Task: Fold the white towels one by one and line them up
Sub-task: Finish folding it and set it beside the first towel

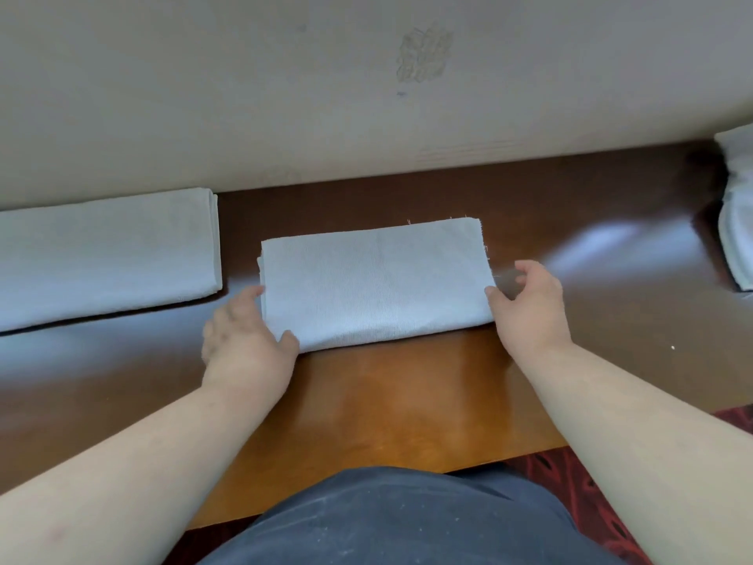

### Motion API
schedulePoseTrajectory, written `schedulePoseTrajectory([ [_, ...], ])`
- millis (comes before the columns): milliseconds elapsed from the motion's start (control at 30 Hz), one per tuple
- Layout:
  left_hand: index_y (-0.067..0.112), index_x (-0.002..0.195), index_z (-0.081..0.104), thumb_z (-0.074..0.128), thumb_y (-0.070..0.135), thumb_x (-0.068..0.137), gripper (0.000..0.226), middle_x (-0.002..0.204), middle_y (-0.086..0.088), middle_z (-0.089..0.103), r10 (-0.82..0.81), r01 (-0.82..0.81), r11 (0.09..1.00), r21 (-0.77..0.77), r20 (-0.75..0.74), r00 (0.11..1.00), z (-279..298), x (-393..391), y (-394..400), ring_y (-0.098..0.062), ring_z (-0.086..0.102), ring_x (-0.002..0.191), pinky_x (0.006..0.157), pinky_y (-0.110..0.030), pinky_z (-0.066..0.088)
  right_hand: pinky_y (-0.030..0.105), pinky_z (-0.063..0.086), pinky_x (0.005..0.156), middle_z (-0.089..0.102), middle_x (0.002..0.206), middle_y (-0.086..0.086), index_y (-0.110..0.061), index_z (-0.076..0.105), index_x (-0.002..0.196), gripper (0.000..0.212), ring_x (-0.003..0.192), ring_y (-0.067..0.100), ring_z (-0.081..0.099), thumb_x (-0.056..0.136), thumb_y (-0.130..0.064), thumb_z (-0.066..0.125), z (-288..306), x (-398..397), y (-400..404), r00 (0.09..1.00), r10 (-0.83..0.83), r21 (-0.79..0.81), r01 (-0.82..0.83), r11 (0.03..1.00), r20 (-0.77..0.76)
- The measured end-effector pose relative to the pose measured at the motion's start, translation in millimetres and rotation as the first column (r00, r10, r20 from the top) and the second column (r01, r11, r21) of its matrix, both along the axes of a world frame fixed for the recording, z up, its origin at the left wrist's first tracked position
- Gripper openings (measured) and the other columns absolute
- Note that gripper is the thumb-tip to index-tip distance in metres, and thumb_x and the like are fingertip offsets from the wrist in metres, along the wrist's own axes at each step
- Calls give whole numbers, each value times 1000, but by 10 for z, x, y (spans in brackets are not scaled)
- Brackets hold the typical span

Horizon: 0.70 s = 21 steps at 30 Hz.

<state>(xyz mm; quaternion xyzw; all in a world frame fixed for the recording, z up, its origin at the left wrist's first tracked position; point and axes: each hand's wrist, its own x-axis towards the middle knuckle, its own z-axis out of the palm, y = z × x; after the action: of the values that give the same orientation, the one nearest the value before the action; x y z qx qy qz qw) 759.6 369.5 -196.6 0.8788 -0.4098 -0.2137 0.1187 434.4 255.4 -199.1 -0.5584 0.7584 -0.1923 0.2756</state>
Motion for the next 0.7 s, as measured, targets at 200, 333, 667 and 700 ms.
schedulePoseTrajectory([
  [200, 38, 150, 15, 34, 39, 100, 54, 161, 1, 9, -570, 589, 807, -43, 201, 796, 52, -421, -544, -22, 5, 148, 118, -38, 8, 43, 9, 122, 14, 165, 0, -31, 25, 155, 54, 152, 22, 4, 103, -42, 38, 3, 594, -252, 702, 639, 75, -653, 754, -314],
  [333, 43, 147, -20, 4, 60, 92, 63, 160, 3, -23, -644, 601, 759, 251, 144, 752, -295, -147, -513, -21, -25, 145, 117, -44, -11, 46, -6, 122, -14, 166, -5, -37, -1, 157, 65, 150, 18, -20, 99, -60, 19, -254, 407, -316, 526, 757, 308, -700, 645, -388],
  [667, 20, 145, 29, 55, 59, 87, 75, 138, -5, 48, 413, -396, 910, 118, -249, 876, -132, 5, -467, -29, 52, 112, 91, -39, 43, 36, 51, 87, 61, 127, 0, -19, 46, 139, 63, 102, 21, 59, 82, -37, 67, -103, 10, -489, 940, -251, 330, 166, 929, 232],
  [700, 15, 143, 33, 56, 59, 87, 75, 134, -6, 52, 469, -431, 882, 190, -271, 841, -111, -18, -518, -28, 53, 102, 84, -36, 41, 39, 55, 82, 65, 120, 5, -14, 52, 133, 60, 96, 25, 64, 80, -35, 70, -106, 33, -536, 906, -334, 425, 202, 882, 261],
])
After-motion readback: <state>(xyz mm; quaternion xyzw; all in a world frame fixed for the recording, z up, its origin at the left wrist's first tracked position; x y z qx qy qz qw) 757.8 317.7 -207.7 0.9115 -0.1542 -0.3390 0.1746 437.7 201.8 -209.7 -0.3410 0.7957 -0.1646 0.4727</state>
